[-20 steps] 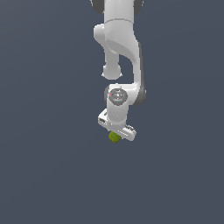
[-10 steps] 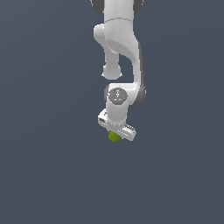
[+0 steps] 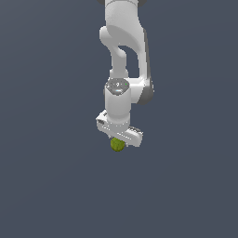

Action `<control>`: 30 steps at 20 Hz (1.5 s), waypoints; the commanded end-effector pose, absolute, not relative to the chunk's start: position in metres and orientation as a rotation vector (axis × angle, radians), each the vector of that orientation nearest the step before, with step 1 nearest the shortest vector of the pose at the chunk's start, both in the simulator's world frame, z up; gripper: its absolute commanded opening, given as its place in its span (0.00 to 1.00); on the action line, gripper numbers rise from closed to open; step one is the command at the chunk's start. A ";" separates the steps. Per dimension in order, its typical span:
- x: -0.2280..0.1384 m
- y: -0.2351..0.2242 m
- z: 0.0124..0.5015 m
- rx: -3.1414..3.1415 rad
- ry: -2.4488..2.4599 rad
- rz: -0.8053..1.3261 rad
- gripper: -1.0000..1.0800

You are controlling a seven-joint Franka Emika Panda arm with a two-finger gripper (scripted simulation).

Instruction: Pick up the object and move it to a goal position.

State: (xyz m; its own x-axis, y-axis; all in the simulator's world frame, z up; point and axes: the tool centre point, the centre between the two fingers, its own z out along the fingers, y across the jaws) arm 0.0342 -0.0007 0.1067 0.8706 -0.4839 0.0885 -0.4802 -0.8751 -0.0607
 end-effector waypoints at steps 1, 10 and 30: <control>0.045 -0.011 0.138 -2.988 0.750 -0.230 0.00; 0.075 -0.053 0.278 -2.900 0.628 -0.533 0.00; 0.068 -0.123 0.496 -2.691 0.437 -0.946 0.00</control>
State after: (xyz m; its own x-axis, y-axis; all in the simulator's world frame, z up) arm 0.0690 -0.1204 0.4871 0.7500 -0.3633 0.5527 -0.2040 -0.9220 -0.3292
